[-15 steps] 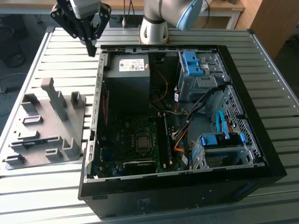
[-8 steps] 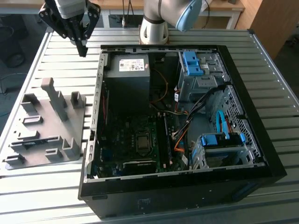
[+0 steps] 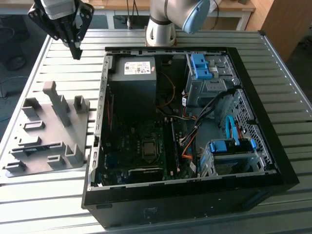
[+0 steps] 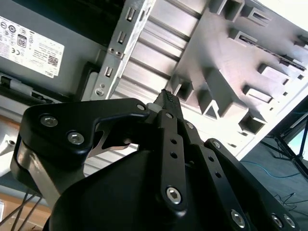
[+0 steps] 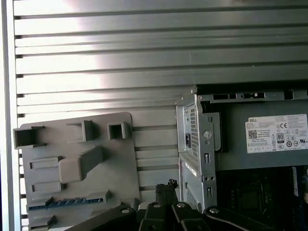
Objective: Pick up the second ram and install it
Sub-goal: 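Reach for the second ram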
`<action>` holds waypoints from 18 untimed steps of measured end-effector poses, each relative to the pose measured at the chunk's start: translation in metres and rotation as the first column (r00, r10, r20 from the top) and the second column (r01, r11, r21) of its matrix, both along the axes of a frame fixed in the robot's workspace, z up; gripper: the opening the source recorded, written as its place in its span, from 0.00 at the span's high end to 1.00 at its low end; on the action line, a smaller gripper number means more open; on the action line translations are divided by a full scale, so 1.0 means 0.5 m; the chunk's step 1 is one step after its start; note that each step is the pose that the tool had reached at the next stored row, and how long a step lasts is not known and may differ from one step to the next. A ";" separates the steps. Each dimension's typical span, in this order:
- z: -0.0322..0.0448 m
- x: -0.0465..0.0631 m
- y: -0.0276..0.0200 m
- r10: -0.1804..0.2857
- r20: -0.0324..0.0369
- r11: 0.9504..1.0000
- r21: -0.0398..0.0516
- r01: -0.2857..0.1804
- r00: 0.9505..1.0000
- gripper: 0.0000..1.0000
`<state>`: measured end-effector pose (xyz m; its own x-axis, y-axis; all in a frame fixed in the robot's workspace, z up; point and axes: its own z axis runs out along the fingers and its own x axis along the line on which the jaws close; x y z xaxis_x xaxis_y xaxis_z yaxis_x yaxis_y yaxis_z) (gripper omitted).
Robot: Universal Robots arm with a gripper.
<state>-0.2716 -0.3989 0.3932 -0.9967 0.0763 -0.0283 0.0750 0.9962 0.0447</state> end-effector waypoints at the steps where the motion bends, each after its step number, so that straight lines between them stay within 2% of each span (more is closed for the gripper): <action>1: 0.000 -0.006 0.0000 0.000 0.000 1.000 0.000 0.000 1.000 0.90; 13: 0.000 -0.084 0.0000 0.000 0.001 1.000 0.000 0.000 1.000 0.90; 18: 0.000 -0.109 0.0000 0.000 0.001 1.000 0.000 0.000 1.000 0.90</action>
